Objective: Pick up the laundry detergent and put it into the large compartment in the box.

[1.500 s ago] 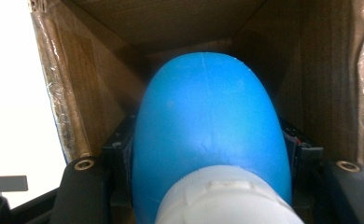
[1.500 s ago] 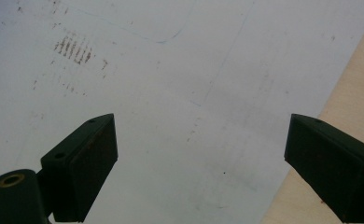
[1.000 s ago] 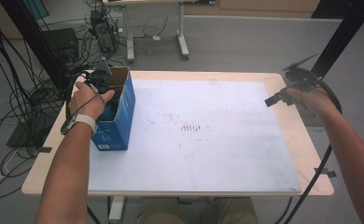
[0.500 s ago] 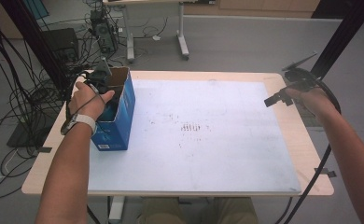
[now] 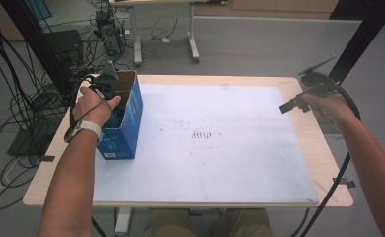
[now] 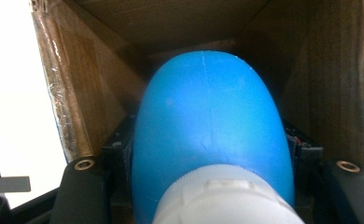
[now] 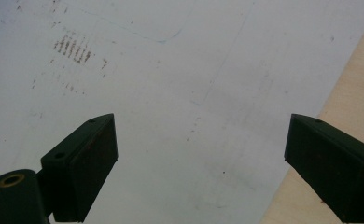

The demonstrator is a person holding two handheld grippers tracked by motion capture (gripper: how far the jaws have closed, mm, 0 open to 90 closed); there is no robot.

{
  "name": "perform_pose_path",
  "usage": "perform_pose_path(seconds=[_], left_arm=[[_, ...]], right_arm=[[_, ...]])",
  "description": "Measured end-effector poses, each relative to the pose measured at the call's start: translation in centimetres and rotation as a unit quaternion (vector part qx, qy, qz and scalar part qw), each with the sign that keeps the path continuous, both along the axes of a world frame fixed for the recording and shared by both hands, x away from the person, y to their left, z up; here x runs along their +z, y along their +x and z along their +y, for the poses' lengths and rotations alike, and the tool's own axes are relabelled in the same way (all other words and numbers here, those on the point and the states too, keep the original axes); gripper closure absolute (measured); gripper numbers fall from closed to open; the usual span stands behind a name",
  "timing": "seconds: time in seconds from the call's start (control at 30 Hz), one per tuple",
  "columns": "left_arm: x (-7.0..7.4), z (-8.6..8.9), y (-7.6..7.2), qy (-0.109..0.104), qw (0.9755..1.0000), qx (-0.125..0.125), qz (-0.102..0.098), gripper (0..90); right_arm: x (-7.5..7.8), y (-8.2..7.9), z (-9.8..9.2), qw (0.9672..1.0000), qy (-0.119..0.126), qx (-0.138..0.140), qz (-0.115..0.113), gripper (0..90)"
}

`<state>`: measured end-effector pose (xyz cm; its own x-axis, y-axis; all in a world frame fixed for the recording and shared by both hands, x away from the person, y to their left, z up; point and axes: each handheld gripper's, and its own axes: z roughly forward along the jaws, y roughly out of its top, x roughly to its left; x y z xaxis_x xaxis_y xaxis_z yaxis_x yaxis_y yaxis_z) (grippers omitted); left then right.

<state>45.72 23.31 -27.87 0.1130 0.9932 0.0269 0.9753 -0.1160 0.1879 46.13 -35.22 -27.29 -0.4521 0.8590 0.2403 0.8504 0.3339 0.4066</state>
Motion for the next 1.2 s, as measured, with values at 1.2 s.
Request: perform_pose_path(seconds=[1.2], left_arm=[[-0.02,0.01,-0.03,0.0,1.0,0.001,0.001,37.3]], right_arm=[[-0.02,-0.1,-0.2,1.0,0.003,-0.002,-0.003,9.4]])
